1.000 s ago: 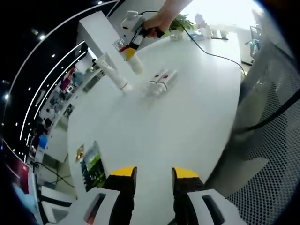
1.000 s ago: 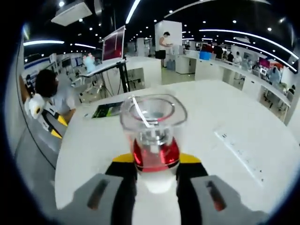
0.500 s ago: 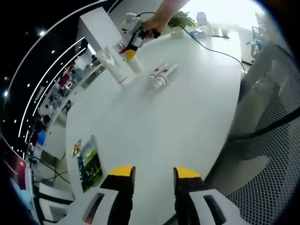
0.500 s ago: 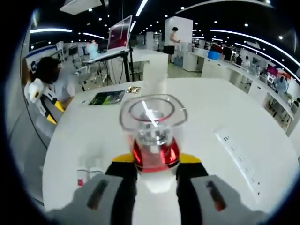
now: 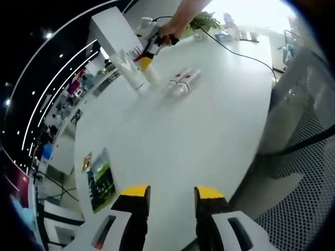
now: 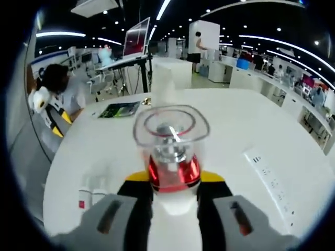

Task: Arrange the skincare products in the storage area until every visible bottle or jar stands upright without overlapping.

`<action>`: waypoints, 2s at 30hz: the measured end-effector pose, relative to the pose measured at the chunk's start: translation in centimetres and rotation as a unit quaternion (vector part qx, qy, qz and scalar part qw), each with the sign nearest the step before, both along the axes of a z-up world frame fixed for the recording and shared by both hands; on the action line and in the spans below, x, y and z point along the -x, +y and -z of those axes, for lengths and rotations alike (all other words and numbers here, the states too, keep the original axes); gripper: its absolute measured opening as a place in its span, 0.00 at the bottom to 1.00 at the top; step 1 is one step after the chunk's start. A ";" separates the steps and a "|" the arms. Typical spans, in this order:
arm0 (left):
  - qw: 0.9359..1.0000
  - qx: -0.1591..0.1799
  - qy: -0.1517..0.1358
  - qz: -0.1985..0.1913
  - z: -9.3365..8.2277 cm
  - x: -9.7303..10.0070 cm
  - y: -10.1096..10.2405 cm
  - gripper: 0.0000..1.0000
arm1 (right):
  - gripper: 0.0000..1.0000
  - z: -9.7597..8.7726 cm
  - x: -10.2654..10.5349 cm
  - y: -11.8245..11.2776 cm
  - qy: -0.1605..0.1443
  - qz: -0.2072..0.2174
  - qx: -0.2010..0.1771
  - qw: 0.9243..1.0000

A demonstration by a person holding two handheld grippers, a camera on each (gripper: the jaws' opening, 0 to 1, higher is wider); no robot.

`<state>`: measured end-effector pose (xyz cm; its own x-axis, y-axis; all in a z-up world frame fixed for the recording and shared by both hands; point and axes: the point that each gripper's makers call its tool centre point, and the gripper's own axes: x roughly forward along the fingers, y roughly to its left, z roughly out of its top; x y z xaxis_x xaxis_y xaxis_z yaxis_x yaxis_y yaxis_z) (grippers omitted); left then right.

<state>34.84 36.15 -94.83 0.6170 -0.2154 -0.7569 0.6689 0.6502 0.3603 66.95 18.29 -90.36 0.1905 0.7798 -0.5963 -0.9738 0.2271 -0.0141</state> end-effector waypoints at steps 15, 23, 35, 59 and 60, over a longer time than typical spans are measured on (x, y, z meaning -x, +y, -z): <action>1.000 -0.003 -0.001 0.007 0.0 0.1 -0.1 0.35 | 0.31 0.1 0.3 0.4 0.013 -0.048 -0.014 0.999; 1.000 -0.007 0.000 0.005 0.1 0.1 0.1 0.35 | 0.32 0.2 0.2 1.0 0.018 -0.052 -0.017 0.998; 1.000 -0.009 -0.001 0.007 0.1 0.0 0.2 0.35 | 0.47 0.3 -0.1 -1.5 0.035 0.029 0.000 0.999; 0.999 -0.025 0.003 0.025 0.3 0.4 0.2 0.36 | 0.36 4.1 12.7 -2.2 0.051 -0.053 0.180 0.981; 0.999 -0.025 0.002 0.026 0.2 0.3 0.2 0.37 | 0.36 4.3 12.8 -2.2 0.054 -0.055 0.182 0.980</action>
